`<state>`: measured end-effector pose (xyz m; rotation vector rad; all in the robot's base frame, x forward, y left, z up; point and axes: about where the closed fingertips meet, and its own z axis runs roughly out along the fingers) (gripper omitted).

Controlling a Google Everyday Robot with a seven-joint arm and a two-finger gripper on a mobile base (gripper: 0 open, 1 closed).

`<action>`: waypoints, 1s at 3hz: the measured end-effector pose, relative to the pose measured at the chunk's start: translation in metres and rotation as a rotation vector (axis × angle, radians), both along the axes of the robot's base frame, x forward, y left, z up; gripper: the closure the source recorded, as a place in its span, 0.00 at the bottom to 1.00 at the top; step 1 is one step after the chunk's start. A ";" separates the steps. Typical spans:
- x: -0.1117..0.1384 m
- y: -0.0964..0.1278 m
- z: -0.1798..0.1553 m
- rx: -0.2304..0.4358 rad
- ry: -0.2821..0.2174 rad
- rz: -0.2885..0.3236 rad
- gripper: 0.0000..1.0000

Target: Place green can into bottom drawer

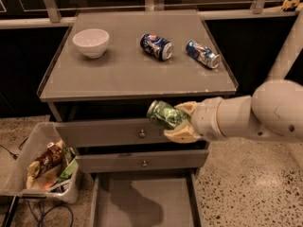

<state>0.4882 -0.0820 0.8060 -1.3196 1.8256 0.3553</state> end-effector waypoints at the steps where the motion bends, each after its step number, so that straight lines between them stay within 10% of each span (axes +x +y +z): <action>1: -0.003 0.013 -0.054 0.076 0.071 -0.030 1.00; 3: -0.002 0.018 -0.061 0.083 0.077 -0.023 1.00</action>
Offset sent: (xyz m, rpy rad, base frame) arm -0.0027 0.0119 -0.0477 0.0671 0.0635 -0.0265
